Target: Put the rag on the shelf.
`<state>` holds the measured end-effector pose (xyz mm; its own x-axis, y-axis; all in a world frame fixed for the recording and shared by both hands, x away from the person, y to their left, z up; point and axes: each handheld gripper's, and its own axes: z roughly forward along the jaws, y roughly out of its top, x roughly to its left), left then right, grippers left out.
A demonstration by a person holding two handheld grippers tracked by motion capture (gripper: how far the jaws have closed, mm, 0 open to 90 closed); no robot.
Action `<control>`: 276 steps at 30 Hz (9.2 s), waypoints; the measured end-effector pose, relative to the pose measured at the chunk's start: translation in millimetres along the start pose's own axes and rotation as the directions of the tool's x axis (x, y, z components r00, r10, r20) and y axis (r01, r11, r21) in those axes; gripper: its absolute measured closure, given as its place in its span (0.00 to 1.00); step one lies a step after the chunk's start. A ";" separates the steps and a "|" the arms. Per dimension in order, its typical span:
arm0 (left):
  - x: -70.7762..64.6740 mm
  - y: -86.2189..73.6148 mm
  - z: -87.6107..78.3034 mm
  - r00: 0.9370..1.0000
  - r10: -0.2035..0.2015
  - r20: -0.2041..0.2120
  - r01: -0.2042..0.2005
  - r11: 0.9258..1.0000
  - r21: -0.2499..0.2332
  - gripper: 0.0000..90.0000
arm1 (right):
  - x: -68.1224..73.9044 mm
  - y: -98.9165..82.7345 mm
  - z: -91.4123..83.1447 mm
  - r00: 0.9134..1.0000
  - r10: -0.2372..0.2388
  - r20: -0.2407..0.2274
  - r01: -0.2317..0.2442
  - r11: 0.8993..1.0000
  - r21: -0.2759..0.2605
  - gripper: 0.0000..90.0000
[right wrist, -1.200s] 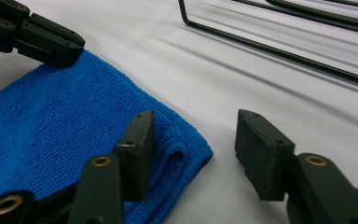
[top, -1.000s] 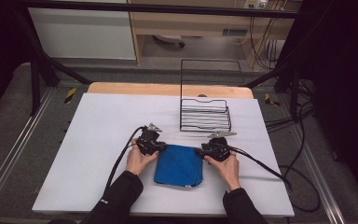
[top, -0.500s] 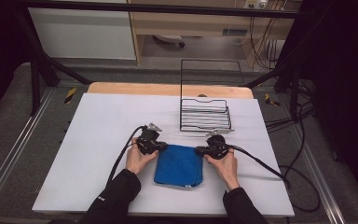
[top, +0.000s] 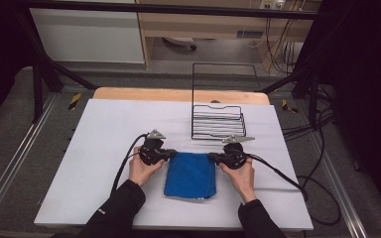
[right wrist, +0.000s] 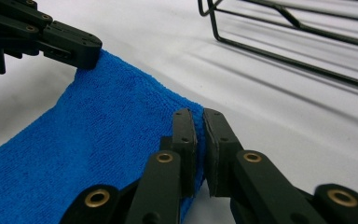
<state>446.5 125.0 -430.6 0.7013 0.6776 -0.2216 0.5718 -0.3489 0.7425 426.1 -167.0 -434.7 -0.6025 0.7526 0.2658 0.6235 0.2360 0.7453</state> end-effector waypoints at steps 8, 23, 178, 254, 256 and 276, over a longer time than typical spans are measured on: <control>-6.8 3.1 -13.1 1.000 0.031 0.000 -0.031 0.998 -0.054 0.95 | 6.3 0.3 -12.3 0.999 -0.044 0.000 0.044 0.995 -0.086 0.94; -19.9 9.8 -42.2 0.999 0.047 0.010 -0.045 0.988 -0.145 0.95 | 14.0 9.3 -29.4 0.994 -0.105 -0.004 0.103 0.980 -0.170 0.94; -83.5 220.8 -112.9 0.985 0.131 -0.108 -0.170 0.743 -0.648 0.96 | 20.7 178.2 -191.7 0.943 -0.136 0.303 0.308 0.696 -0.648 0.94; -43.7 237.4 -63.1 0.978 0.149 -0.149 -0.208 0.793 -0.573 0.96 | -37.2 202.9 -143.1 0.951 -0.098 0.293 0.255 0.782 -0.568 0.94; -44.0 234.8 -62.6 0.977 0.157 -0.144 -0.212 0.794 -0.570 0.96 | -38.6 199.7 -141.1 0.951 -0.098 0.292 0.254 0.788 -0.560 0.94; -51.5 217.5 -72.8 0.971 0.210 -0.116 -0.239 0.803 -0.547 0.95 | -32.0 187.3 -148.7 0.953 -0.146 0.267 0.274 0.792 -0.545 0.94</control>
<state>503.8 61.4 -211.6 0.7518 0.6593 0.0143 0.0584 -0.0882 0.9944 488.1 -238.3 -212.7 -0.5314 0.8469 -0.0189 0.0572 0.0581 0.9967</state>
